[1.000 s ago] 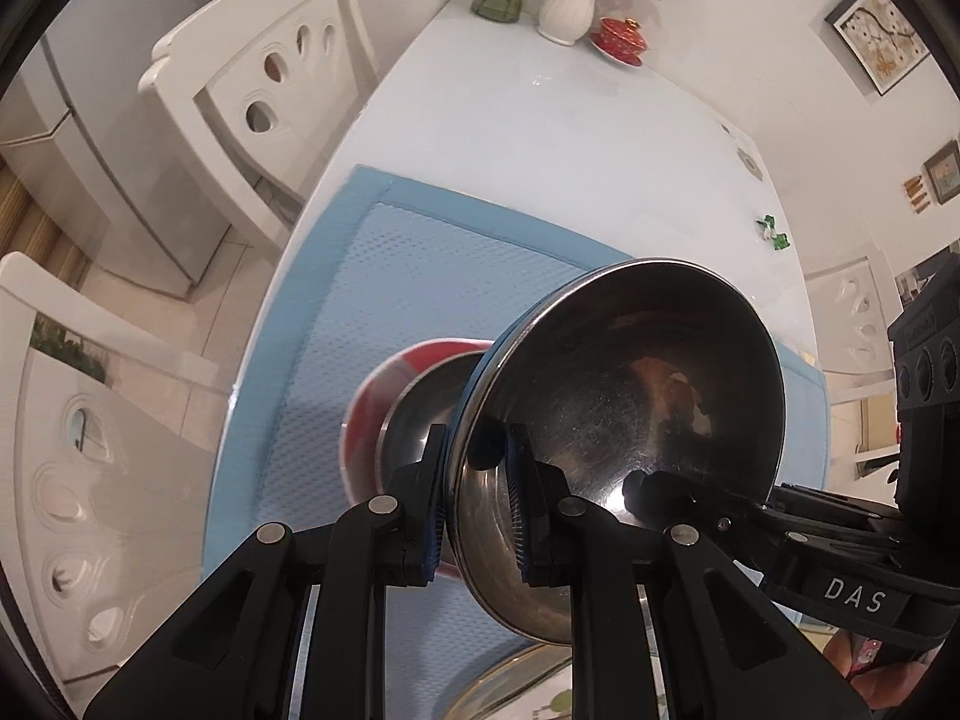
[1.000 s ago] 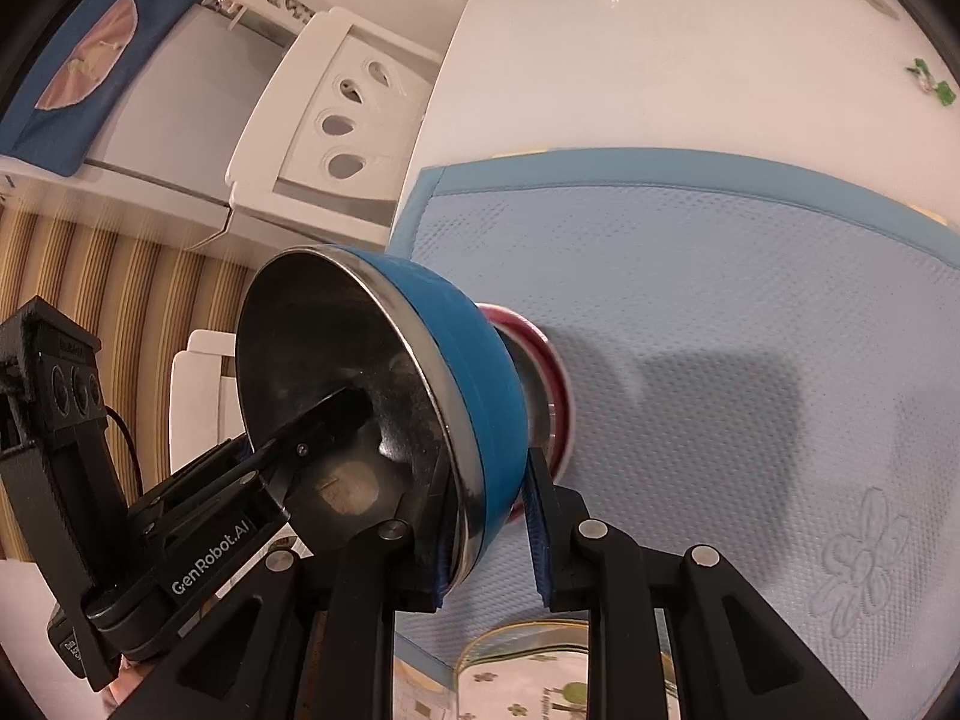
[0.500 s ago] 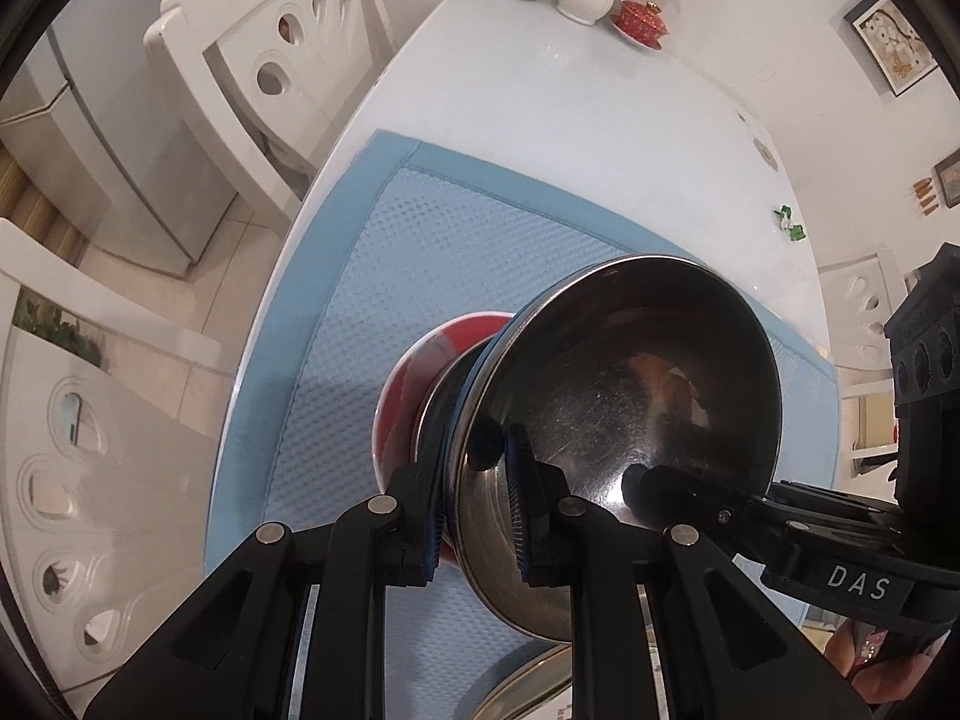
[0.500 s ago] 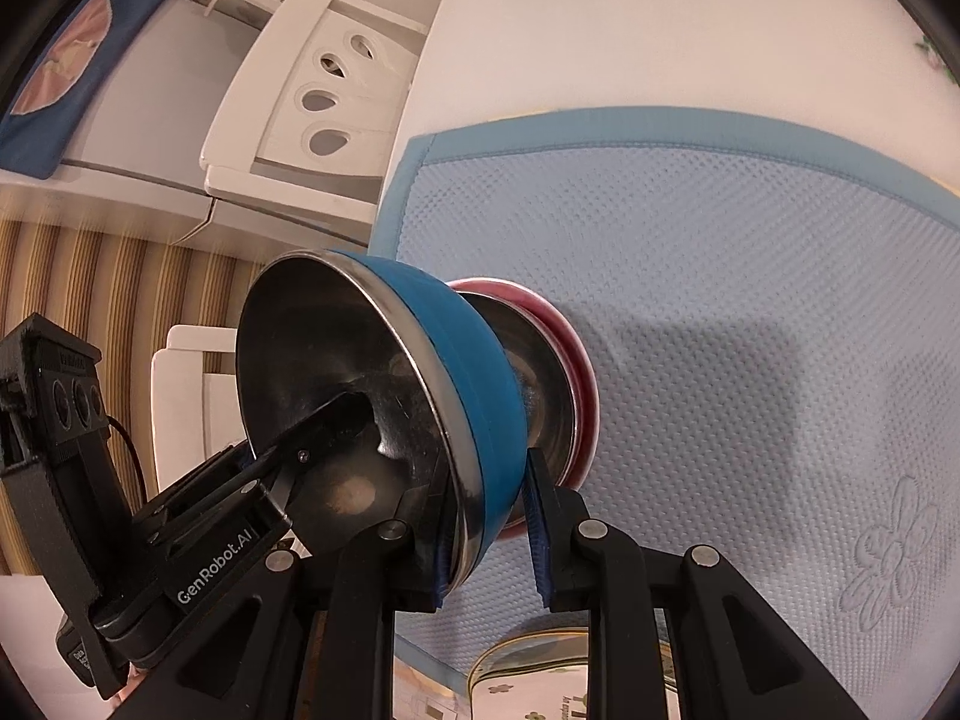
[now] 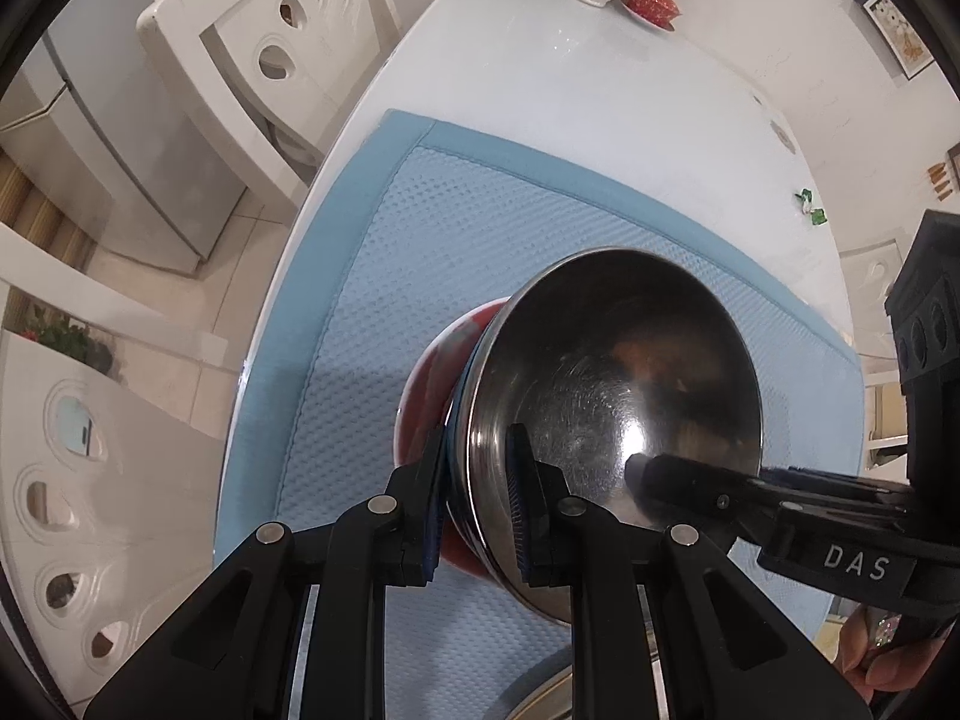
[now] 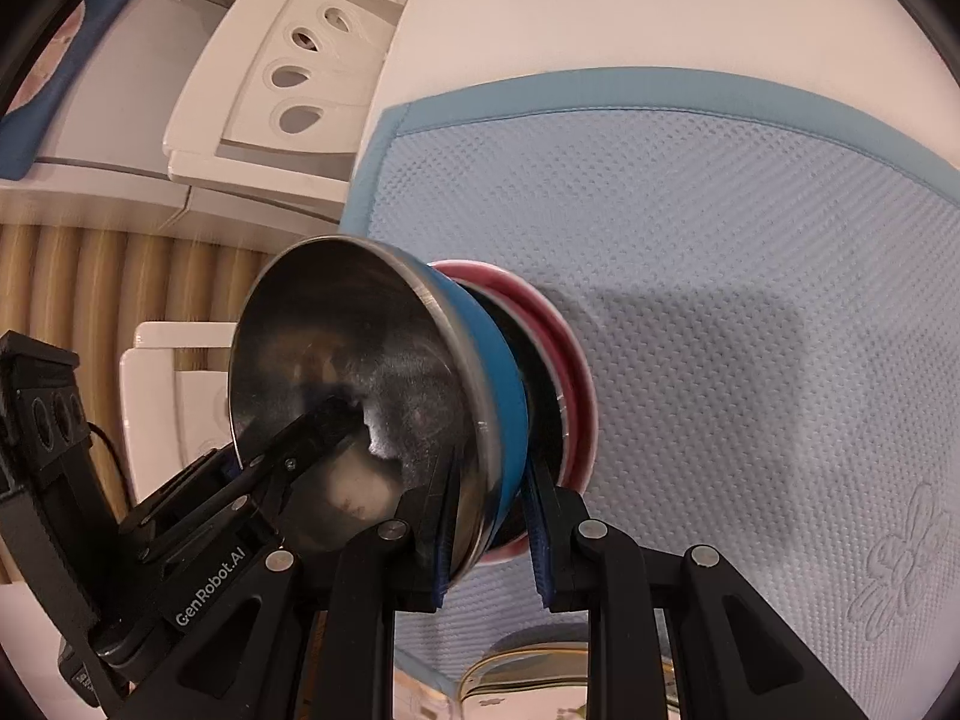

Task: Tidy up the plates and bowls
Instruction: 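Carry the blue-sided bowl over the nested bowls and lower it inside, then grasp the nested bowl stack rims with both grippers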

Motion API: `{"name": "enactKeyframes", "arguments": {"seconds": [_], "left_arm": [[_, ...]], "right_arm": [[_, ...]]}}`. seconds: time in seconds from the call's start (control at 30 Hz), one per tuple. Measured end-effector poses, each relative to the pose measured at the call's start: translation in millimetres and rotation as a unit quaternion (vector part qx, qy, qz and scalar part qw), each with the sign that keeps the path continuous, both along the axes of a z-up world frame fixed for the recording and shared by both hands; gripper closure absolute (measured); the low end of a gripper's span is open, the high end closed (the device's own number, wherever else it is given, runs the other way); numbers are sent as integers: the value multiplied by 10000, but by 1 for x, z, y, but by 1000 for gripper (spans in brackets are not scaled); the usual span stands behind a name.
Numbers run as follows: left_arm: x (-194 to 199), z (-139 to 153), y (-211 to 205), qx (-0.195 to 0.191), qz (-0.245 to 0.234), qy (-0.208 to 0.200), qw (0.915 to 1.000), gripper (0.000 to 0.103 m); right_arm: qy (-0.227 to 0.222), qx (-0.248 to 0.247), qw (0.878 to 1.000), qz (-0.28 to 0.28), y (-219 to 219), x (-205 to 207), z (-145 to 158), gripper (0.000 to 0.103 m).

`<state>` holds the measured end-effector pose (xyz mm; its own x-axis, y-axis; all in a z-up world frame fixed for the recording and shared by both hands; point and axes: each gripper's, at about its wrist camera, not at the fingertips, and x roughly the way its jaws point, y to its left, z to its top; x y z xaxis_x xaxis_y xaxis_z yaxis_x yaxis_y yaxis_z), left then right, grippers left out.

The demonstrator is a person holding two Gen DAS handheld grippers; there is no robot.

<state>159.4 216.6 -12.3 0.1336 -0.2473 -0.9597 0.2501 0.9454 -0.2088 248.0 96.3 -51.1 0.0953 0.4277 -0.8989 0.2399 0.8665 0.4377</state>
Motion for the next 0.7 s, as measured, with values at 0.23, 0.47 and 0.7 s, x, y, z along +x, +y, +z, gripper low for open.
{"name": "enactKeyframes", "arguments": {"seconds": [0.23, 0.47, 0.7], "left_arm": [[3, 1, 7, 9, 58, -66, 10000, 86], [3, 11, 17, -115, 113, -179, 9997, 49], [12, -13, 32, -329, 369, 174, 9986, 37]], "right_arm": [[-55, 11, 10000, -63, -7, 2, 4, 79], [-346, -135, 9992, -126, -26, -13, 17, 30], [-186, 746, 9962, -415, -46, -17, -19, 30]]}}
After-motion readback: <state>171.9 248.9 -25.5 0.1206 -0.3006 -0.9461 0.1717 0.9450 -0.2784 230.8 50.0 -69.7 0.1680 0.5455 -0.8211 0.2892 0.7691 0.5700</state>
